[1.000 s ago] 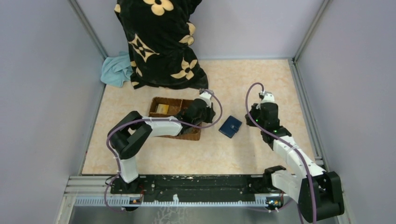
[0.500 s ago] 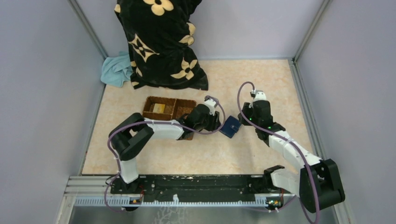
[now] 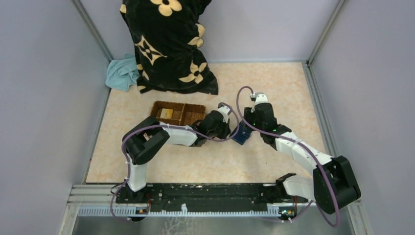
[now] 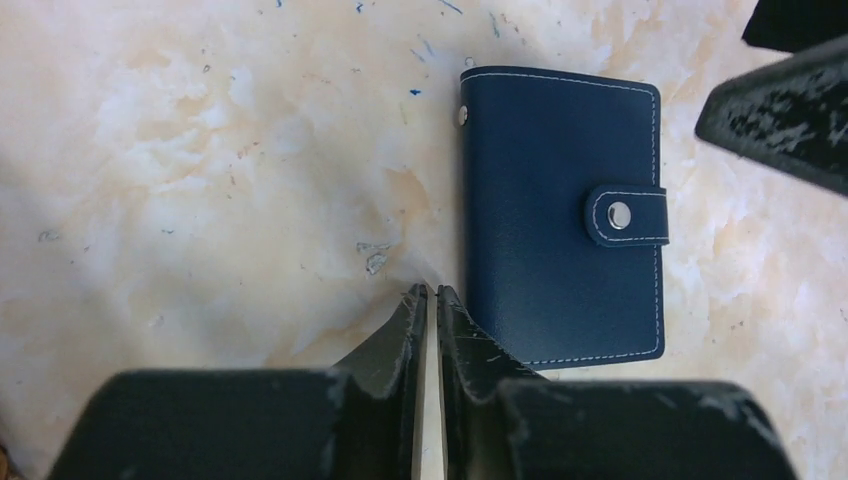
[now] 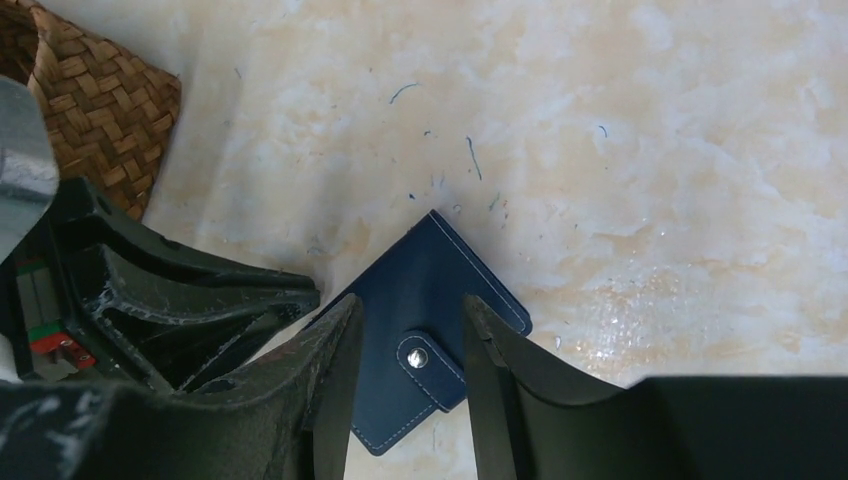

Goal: Take the credit cards out of the card holder

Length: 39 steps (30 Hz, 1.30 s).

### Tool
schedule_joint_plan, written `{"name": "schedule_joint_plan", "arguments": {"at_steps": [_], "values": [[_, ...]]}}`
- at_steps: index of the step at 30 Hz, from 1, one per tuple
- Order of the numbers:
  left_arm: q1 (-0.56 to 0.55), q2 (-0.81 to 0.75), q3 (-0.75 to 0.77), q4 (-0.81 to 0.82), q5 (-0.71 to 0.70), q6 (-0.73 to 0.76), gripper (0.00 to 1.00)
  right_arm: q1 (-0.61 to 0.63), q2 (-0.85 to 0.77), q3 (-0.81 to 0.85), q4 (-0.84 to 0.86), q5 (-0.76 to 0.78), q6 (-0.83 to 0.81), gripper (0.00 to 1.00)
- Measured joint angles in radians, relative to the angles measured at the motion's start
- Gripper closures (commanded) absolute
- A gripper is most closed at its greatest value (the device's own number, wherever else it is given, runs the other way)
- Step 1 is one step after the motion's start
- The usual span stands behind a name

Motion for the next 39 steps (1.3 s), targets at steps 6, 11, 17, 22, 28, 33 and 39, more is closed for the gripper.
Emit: {"name": "schedule_joint_plan", "arguments": {"at_steps": [6,11,17,22,28,33,39], "values": [[0.022,0.025,0.005,0.044,0.056,-0.042,0.98,0.07,0.029,0.0,0.01,0.019,-0.03,0.58],[0.04,0.025,-0.024,0.089,0.112,-0.094,0.94,0.08,0.057,-0.013,0.014,0.027,-0.024,0.59],[0.056,-0.024,-0.109,0.136,0.178,-0.154,0.7,0.08,0.051,-0.019,0.016,0.05,0.0,0.76],[0.056,-0.061,-0.163,0.15,0.235,-0.189,0.73,0.08,0.048,-0.019,0.016,0.056,0.009,0.76],[0.057,-0.077,-0.171,0.15,0.296,-0.216,0.98,0.08,0.048,-0.029,0.021,0.061,0.01,0.89],[0.064,-0.084,-0.171,0.196,0.351,-0.241,1.0,0.08,0.048,-0.032,0.022,0.063,0.011,0.99],[0.073,-0.079,-0.167,0.254,0.407,-0.264,1.0,0.08,0.048,-0.032,0.021,0.065,0.01,0.83]]}}
